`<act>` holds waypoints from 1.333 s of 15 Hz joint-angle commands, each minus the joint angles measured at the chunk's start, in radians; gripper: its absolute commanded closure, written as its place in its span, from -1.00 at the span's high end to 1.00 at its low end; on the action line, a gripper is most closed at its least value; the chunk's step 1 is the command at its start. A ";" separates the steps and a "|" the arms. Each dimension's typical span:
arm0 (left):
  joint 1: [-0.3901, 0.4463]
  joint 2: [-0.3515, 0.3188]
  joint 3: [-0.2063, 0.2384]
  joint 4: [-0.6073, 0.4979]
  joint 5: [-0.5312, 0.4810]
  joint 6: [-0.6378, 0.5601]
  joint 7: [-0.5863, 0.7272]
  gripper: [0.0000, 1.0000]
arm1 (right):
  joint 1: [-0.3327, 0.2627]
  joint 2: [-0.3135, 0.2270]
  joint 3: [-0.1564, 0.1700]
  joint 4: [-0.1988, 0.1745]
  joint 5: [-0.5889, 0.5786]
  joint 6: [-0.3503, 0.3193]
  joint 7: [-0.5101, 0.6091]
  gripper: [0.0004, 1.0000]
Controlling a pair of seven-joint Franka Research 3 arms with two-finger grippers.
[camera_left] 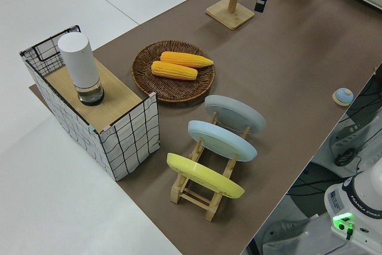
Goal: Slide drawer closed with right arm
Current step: 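Keep pushing the drawer fully into the cabinet with the right gripper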
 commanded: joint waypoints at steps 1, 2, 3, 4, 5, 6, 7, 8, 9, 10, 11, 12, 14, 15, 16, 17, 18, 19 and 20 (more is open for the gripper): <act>-0.001 -0.008 0.004 0.004 -0.001 -0.017 0.009 0.99 | -0.038 0.041 0.016 0.042 -0.053 0.043 -0.023 -1.00; -0.001 -0.008 0.004 0.004 -0.001 -0.015 0.009 0.99 | -0.045 0.050 0.016 0.051 -0.063 0.049 -0.032 -1.00; -0.001 -0.008 0.004 0.004 -0.001 -0.015 0.009 0.99 | -0.049 0.055 0.016 0.057 -0.064 0.052 -0.041 -1.00; -0.001 -0.008 0.004 0.004 -0.001 -0.015 0.009 0.99 | -0.050 0.062 0.016 0.063 -0.067 0.055 -0.054 -1.00; -0.001 -0.008 0.004 0.004 -0.001 -0.017 0.009 0.99 | -0.056 0.068 0.016 0.072 -0.079 0.061 -0.066 -1.00; -0.001 -0.008 0.004 0.004 -0.001 -0.015 0.009 0.99 | -0.064 0.076 0.016 0.078 -0.090 0.070 -0.071 -1.00; -0.001 -0.008 0.004 0.004 -0.001 -0.015 0.009 0.99 | -0.067 0.078 0.016 0.079 -0.093 0.073 -0.071 -1.00; -0.001 -0.008 0.004 0.004 -0.001 -0.017 0.009 0.99 | -0.067 0.076 0.018 0.077 -0.096 0.069 -0.066 -1.00; -0.001 -0.008 0.004 0.004 -0.001 -0.017 0.009 0.99 | -0.059 0.075 0.024 0.074 -0.100 0.058 -0.056 -1.00; -0.001 -0.008 0.004 0.004 -0.001 -0.015 0.009 0.99 | -0.053 0.070 0.036 0.071 -0.100 0.052 -0.043 -1.00; -0.001 -0.008 0.004 0.004 -0.001 -0.017 0.009 0.99 | -0.052 0.065 0.041 0.071 -0.100 0.040 -0.026 -1.00; -0.001 -0.008 0.004 0.004 -0.001 -0.015 0.009 0.99 | -0.047 0.062 0.041 0.071 -0.100 0.028 -0.013 -1.00; -0.001 -0.008 0.004 0.004 -0.001 -0.015 0.009 0.99 | -0.041 0.047 0.045 0.068 -0.093 0.014 -0.008 -1.00; -0.001 -0.008 0.004 0.004 -0.001 -0.015 0.009 0.99 | -0.038 0.033 0.062 0.063 -0.089 0.008 -0.008 -1.00; -0.001 -0.008 0.004 0.004 -0.001 -0.015 0.009 0.99 | -0.030 0.024 0.068 0.062 -0.089 -0.023 -0.002 -1.00; -0.001 -0.008 0.004 0.004 -0.001 -0.015 0.009 0.99 | -0.021 0.016 0.075 0.062 -0.090 -0.057 0.006 -1.00; -0.001 -0.008 0.004 0.004 -0.001 -0.017 0.009 0.99 | -0.012 0.003 0.082 0.060 -0.086 -0.078 0.009 -1.00; -0.001 -0.008 0.004 0.004 -0.001 -0.015 0.009 0.99 | -0.004 -0.013 0.084 0.051 -0.083 -0.095 0.011 -1.00; -0.001 -0.008 0.004 0.004 -0.001 -0.017 0.009 0.99 | 0.010 -0.034 0.085 0.030 -0.077 -0.112 0.009 -1.00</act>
